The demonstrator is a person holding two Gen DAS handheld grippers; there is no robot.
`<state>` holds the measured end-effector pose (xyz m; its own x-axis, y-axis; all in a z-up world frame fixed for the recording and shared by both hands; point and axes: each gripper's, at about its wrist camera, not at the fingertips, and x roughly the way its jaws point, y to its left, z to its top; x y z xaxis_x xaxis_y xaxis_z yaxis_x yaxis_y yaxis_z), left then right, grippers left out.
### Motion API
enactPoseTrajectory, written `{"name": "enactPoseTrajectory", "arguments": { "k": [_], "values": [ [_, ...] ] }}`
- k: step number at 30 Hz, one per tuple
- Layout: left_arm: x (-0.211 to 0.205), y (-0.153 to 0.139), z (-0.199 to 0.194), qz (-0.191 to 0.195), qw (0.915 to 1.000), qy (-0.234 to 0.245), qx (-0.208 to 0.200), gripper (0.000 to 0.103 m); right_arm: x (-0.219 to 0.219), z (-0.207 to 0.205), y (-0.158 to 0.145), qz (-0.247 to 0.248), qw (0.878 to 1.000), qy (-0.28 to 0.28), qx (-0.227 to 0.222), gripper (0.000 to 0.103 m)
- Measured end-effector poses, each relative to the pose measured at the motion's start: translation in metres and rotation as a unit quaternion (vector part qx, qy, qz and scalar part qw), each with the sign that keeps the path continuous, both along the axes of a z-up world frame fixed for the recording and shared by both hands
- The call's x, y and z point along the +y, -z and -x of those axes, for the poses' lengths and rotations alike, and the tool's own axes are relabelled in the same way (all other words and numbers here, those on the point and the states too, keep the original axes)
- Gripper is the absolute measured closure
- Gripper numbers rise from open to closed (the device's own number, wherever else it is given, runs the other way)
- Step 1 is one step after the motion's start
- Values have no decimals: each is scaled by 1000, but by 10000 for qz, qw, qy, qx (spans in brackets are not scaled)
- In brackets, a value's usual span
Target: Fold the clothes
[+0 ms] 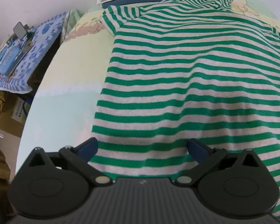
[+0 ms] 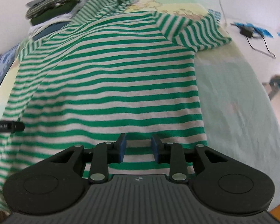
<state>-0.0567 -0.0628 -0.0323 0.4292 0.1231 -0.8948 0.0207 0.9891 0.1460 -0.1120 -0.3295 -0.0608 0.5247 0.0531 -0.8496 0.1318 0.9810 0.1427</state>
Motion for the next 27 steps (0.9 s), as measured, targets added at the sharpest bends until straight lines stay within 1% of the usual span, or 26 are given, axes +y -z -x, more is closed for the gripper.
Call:
{"name": "enactPoseTrajectory", "arguments": {
  "k": [4, 7, 9, 13, 18, 27],
  "values": [
    [5, 0, -7, 18, 9999, 119, 14, 1, 5, -2, 0, 28, 9996, 292, 16, 71],
    [8, 0, -12, 75, 9997, 210, 30, 1, 9, -3, -1, 95, 9991, 424, -12, 68],
    [10, 1, -15, 95, 9996, 258, 45, 1, 12, -4, -2, 162, 9986, 503, -31, 67],
    [13, 3, -21, 134, 9993, 351, 74, 1, 18, -6, -2, 220, 9984, 525, -73, 67],
    [16, 4, -25, 162, 9989, 417, 107, 1, 31, -7, -2, 308, 9986, 378, -180, 68],
    [21, 6, -30, 205, 9983, 531, 137, 1, 39, -12, 3, 340, 9979, 542, -62, 67]
  ]
}}
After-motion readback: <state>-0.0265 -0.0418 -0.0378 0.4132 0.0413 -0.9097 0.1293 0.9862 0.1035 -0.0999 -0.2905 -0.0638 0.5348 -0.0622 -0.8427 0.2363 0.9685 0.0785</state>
